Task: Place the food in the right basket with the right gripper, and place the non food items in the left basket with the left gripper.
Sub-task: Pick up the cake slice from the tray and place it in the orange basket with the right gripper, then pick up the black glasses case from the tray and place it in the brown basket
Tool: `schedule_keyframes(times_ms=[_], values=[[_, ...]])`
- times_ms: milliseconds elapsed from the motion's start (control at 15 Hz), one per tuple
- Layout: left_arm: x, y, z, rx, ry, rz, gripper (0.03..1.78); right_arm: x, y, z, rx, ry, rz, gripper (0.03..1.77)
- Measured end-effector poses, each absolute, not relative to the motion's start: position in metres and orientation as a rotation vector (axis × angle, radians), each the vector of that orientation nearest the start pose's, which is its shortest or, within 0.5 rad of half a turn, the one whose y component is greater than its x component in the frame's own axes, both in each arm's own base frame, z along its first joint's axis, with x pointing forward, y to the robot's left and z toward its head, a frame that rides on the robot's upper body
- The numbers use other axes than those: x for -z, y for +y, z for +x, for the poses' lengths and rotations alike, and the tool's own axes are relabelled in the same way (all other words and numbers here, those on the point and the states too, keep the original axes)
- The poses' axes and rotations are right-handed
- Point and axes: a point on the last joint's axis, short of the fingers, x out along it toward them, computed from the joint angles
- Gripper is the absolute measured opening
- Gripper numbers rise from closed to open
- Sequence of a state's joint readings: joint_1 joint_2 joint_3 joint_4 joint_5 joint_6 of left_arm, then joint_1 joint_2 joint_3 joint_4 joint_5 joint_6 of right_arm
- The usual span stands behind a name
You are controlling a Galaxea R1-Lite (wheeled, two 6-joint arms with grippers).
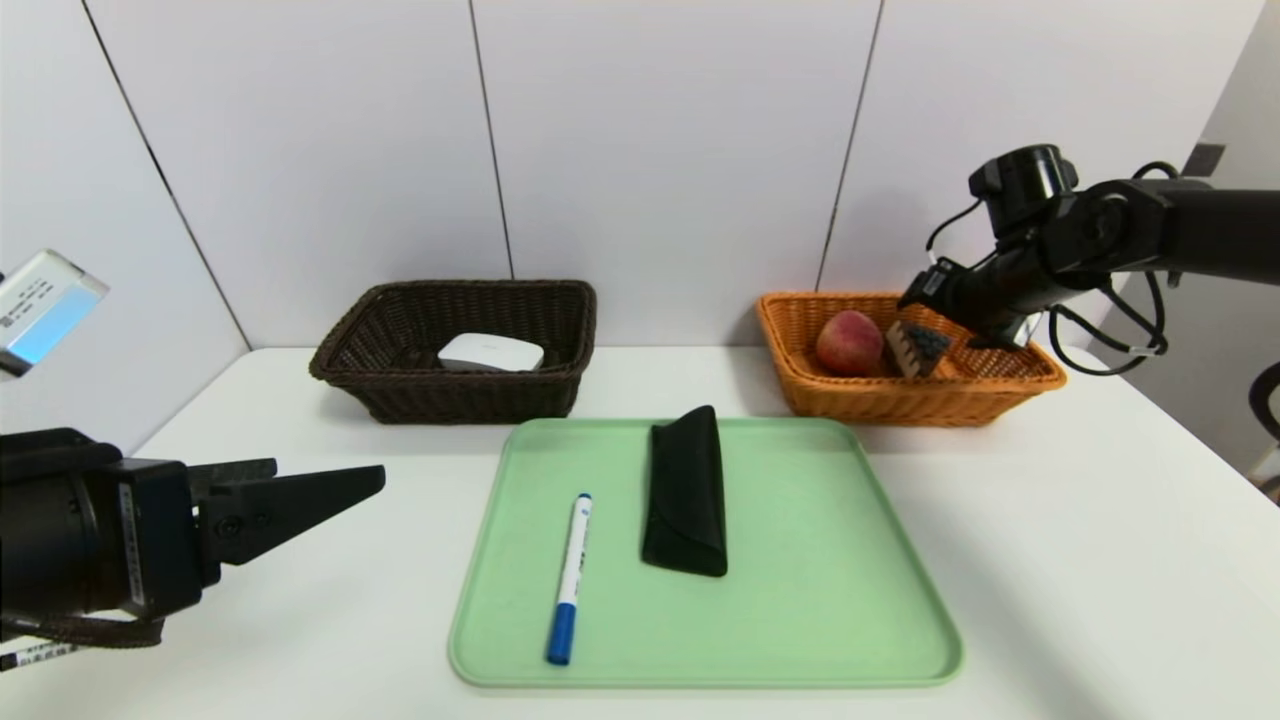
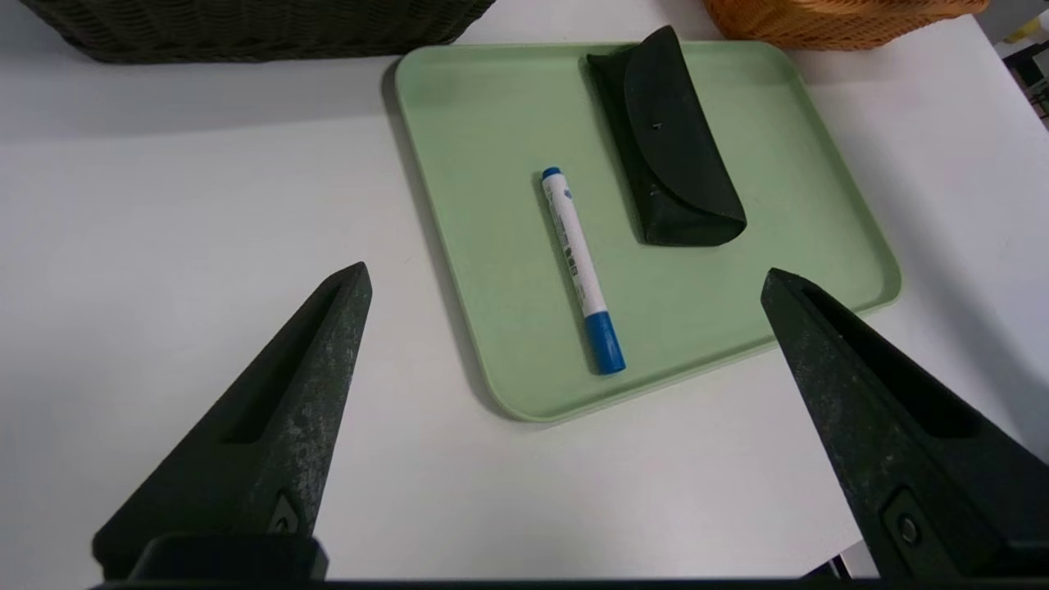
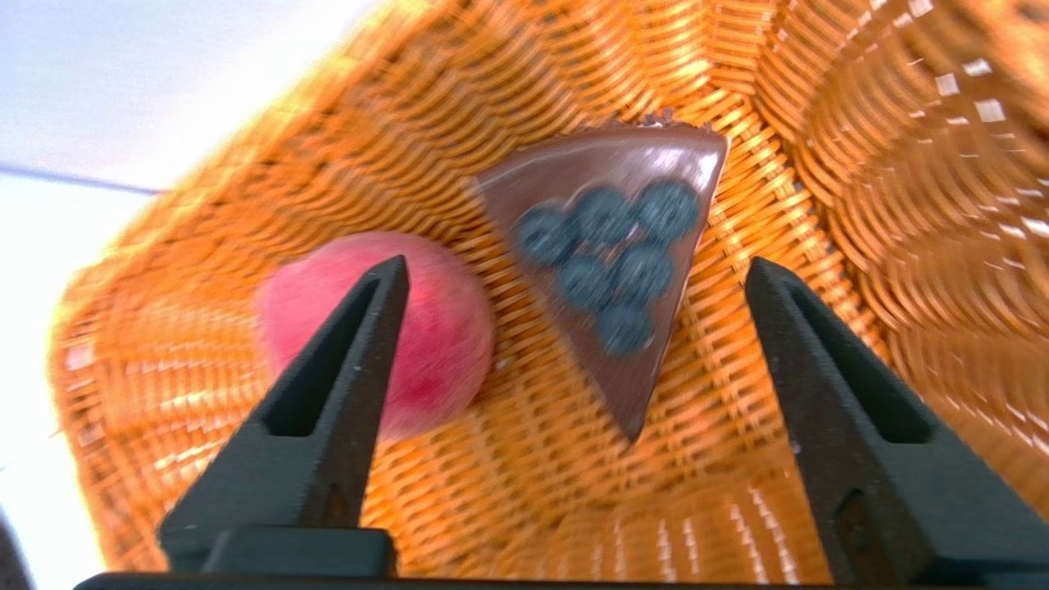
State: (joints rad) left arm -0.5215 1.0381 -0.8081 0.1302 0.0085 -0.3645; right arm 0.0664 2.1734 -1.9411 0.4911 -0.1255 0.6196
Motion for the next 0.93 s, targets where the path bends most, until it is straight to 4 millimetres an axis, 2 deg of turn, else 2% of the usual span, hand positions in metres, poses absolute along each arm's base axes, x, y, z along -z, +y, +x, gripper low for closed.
schedule_keyframes(times_ms=[267,400,533,733,933], values=[[-0.278,-0.082,0.142,0.444,0.414,-0.253,1.69,-0.261,0.061,0.383,0.226,0.694,0.471,1.56],[-0.285,-0.094,0.164,0.443,0.423,-0.237,1.69,-0.290,0.079,0.346,0.170,0.702,0.437,1.59],[-0.287,-0.109,0.187,0.437,0.445,-0.227,1.69,-0.314,0.088,0.302,0.142,0.726,0.396,1.62],[-0.282,-0.134,0.218,0.425,0.515,-0.192,1.69,-0.331,0.080,0.243,0.137,0.742,0.333,1.65],[-0.269,-0.169,0.244,0.386,0.581,-0.131,1.69,-0.330,0.061,0.190,0.171,0.725,0.216,1.67]])
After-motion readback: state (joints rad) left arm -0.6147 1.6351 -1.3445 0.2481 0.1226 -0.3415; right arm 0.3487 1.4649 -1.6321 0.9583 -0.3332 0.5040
